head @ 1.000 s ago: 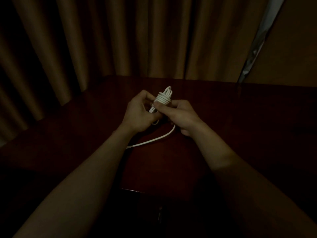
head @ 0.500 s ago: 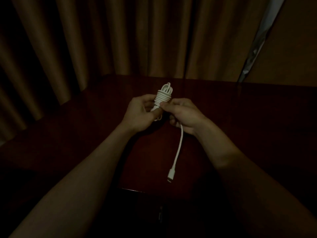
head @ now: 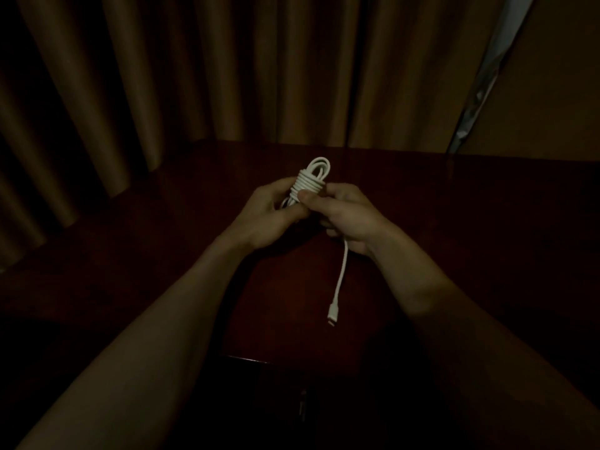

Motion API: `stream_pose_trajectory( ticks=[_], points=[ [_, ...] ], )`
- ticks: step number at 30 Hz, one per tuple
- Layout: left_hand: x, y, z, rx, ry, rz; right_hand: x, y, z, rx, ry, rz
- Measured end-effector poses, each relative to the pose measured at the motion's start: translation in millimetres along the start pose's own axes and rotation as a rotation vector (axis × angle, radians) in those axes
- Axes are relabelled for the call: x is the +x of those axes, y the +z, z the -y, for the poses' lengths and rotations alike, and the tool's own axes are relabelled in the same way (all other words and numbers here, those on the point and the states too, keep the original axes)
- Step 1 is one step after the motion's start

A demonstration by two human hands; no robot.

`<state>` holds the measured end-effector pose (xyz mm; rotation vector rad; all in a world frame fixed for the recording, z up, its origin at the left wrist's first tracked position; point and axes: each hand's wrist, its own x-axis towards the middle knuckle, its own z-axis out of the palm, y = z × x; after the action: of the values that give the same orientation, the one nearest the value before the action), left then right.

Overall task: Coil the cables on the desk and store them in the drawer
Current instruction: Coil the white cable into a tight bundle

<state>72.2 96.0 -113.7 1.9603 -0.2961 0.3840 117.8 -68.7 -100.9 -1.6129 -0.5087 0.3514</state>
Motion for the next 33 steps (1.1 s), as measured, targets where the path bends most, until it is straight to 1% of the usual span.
stream_pose_trajectory(
  ticks=[3, 5, 8, 11, 14, 16, 18, 20, 21, 22, 24, 27, 30, 33],
  points=[
    [-0.2, -0.8, 2.6, -0.034, -0.002, -0.048, 0.0, -0.9, -0.3, 0.012, -0.004, 0.032],
    [-1.6, 0.5, 3.3, -0.02, 0.019, -0.098, 0.0, 0.6, -0.1, 0.007, 0.009, 0.023],
    [-2.6, 1.7, 2.2, 0.035, 0.025, -0.214, 1.9, 4.0, 0.3, -0.051, 0.026, -0.072],
    [-2.4, 1.3, 2.1, 0.134, 0.026, -0.298, 2.6, 10.5, -0.4, -0.08, 0.001, -0.112],
    [-4.1, 2.4, 3.4, 0.183, 0.05, -0.278, 4.0, 15.1, -3.4, -0.114, -0.028, -0.18],
    [-2.8, 0.6, 3.2, 0.097, 0.015, -0.214, 3.8, 13.7, -3.5, -0.105, -0.027, -0.195],
    [0.3, -2.8, 2.0, -0.013, -0.084, -0.13, 2.8, 8.6, -0.7, -0.06, -0.004, -0.19],
    [5.0, -6.2, -0.3, -0.11, -0.223, -0.094, 3.8, 3.1, 0.4, -0.048, 0.018, -0.176],
    [6.6, -6.9, -0.9, -0.154, -0.265, -0.085, 3.8, 1.6, 0.5, -0.057, 0.025, -0.165],
    [6.8, -6.1, -0.9, -0.182, -0.274, -0.08, 4.0, 0.4, -0.4, -0.072, 0.032, -0.152],
    [4.3, -2.8, -0.8, -0.182, -0.24, -0.083, 3.9, -0.4, -2.4, -0.074, 0.05, -0.128],
    [3.5, -4.5, 4.1, -0.119, -0.176, -0.115, 3.1, 1.1, -2.1, 0.023, 0.054, -0.086],
    [3.9, -8.9, 4.8, -0.117, -0.207, -0.145, 3.2, 4.5, -1.6, 0.082, 0.037, -0.043],
    [1.9, -6.7, 2.9, -0.11, -0.207, -0.165, 4.5, 4.7, -1.8, 0.057, 0.068, -0.03]
  ],
)
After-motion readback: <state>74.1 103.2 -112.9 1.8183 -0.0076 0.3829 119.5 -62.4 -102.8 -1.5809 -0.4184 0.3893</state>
